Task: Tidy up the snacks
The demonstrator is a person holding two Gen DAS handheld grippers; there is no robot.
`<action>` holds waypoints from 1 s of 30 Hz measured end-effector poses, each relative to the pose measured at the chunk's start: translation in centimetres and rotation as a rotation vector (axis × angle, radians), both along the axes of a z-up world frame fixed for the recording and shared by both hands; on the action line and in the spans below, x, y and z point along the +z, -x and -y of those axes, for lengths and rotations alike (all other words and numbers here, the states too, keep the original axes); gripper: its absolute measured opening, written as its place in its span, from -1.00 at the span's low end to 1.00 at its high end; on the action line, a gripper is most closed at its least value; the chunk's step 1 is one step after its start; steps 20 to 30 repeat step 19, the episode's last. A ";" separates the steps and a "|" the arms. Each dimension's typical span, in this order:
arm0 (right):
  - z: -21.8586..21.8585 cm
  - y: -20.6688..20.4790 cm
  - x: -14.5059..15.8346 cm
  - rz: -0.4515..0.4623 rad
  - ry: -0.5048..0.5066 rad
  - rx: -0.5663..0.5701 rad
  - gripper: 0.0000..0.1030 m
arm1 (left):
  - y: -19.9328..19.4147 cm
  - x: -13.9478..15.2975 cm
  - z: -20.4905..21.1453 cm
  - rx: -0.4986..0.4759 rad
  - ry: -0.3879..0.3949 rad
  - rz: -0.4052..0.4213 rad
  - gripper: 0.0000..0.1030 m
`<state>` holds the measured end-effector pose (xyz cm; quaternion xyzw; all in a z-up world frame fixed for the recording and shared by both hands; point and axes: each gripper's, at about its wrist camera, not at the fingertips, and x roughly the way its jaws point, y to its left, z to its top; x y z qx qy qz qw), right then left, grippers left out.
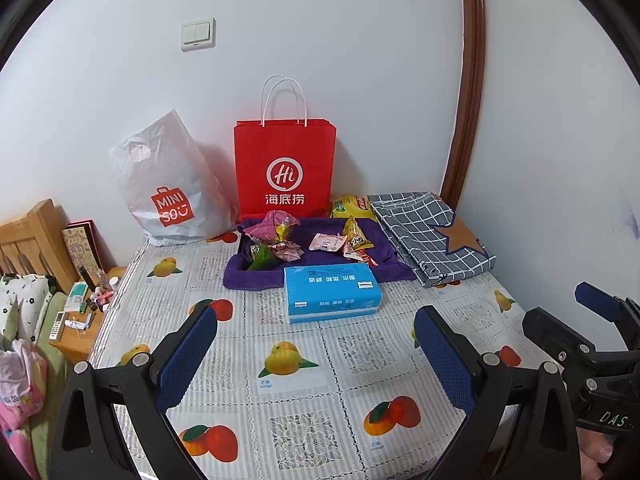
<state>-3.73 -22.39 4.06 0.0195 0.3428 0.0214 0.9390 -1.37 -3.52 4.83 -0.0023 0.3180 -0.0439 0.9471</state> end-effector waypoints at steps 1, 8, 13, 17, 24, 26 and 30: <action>0.0 0.0 0.0 0.001 0.002 0.002 1.00 | 0.0 0.0 0.0 0.000 0.000 -0.001 0.94; -0.1 0.0 0.0 0.006 0.002 0.004 1.00 | 0.0 0.0 0.0 -0.002 -0.002 -0.001 0.94; 0.0 0.0 -0.1 0.007 -0.004 0.006 1.00 | -0.1 -0.1 0.0 0.000 -0.001 -0.003 0.94; 0.1 -0.1 -0.2 0.002 -0.006 0.009 1.00 | -0.5 -0.3 0.2 -0.001 -0.008 -0.010 0.94; 0.1 -0.3 -0.2 0.000 -0.012 0.011 1.00 | -0.7 -0.4 0.3 0.002 -0.012 -0.008 0.94; 0.1 -0.3 -0.2 0.000 -0.012 0.011 1.00 | -0.7 -0.4 0.3 0.002 -0.012 -0.008 0.94; 0.1 -0.3 -0.2 0.000 -0.012 0.011 1.00 | -0.7 -0.4 0.3 0.002 -0.012 -0.008 0.94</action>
